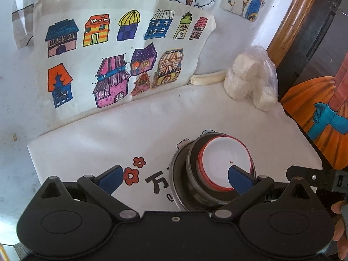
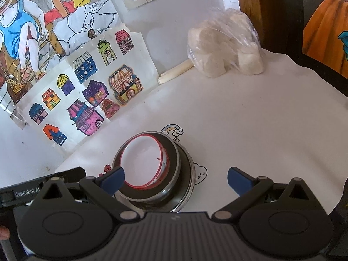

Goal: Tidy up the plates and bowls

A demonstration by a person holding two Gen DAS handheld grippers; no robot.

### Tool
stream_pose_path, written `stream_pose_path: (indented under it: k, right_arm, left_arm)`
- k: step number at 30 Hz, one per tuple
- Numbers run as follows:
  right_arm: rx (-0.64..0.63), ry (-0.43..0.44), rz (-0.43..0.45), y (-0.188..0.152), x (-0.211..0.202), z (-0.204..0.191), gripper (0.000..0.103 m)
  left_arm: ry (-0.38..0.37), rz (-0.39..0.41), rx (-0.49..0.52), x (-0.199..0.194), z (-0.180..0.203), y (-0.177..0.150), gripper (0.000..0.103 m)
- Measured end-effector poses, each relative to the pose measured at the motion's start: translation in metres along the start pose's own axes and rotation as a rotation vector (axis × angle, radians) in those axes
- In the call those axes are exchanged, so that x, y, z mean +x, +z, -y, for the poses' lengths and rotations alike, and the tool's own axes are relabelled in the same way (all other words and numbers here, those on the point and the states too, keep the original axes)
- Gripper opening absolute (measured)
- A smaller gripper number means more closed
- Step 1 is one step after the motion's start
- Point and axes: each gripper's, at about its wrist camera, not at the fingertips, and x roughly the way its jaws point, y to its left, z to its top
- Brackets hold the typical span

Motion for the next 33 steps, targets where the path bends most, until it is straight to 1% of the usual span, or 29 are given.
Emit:
stream_pose_path:
  k: [5, 9, 12, 19, 24, 28, 33]
  right_arm:
    - [-0.022, -0.002, 0.014, -0.009, -0.005, -0.004, 0.103]
    - [-0.047, -0.001, 0.042, -0.021, -0.011, -0.010, 0.103]
    - [-0.054, -0.008, 0.095, -0.031, -0.016, -0.015, 0.103]
    - [-0.085, -0.031, 0.229, -0.051, -0.031, -0.020, 0.103]
    - [-0.129, -0.056, 0.298, -0.064, -0.041, -0.024, 0.103]
    - [-0.156, -0.059, 0.340, -0.075, -0.045, -0.030, 0.103]
    - [-0.184, -0.063, 0.413, -0.091, -0.050, -0.037, 0.103]
  left_arm:
    - [0.017, 0.041, 0.024, -0.008, 0.001, -0.009, 0.102]
    - [0.022, 0.086, 0.061, -0.015, 0.002, -0.020, 0.102]
    - [0.010, 0.121, 0.081, -0.020, 0.003, -0.028, 0.102]
    - [0.017, 0.183, 0.102, -0.031, 0.002, -0.042, 0.102]
    - [0.024, 0.241, 0.105, -0.038, -0.001, -0.052, 0.102]
    - [0.024, 0.294, 0.113, -0.043, -0.003, -0.062, 0.102]
    - [0.027, 0.325, 0.104, -0.048, -0.005, -0.071, 0.102]
